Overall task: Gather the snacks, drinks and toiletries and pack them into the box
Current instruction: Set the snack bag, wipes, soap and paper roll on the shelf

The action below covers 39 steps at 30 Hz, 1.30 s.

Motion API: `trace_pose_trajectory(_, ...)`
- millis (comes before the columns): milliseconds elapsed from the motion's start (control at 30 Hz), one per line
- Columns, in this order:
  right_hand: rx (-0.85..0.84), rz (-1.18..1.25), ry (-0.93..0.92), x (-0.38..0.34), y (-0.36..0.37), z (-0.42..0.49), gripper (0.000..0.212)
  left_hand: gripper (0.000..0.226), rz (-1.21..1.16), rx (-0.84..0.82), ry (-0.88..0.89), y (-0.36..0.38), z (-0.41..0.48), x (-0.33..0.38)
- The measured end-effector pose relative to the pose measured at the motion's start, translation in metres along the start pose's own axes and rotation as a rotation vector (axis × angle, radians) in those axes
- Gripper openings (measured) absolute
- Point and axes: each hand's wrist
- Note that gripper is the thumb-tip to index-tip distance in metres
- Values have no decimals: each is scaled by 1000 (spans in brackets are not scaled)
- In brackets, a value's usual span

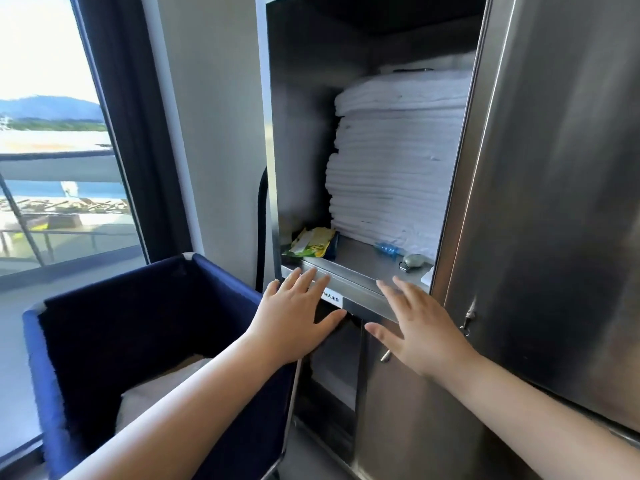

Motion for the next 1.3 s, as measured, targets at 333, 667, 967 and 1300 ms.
trace_pose_trajectory(333,-55,-6,-57,50,47,111,77,75,29,-39,-67,53,95,-27)
trace_pose_trajectory(667,-78,9,5,62,98,226,79,73,42,-68,11,117,213,-96)
trace_pose_trajectory(967,-138,44,118,56,143,340,76,73,35,-124,106,176,307,-178)
trace_pose_trajectory(1300,-207,95,161,64,185,396,73,74,25,-164,188,231,354,-203)
Point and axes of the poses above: each hand's wrist, its own z-axis towards the middle knuckle, its own y-axis out of the palm, x = y × z, and after that the axes turned 5 degrees about -x, right-handed
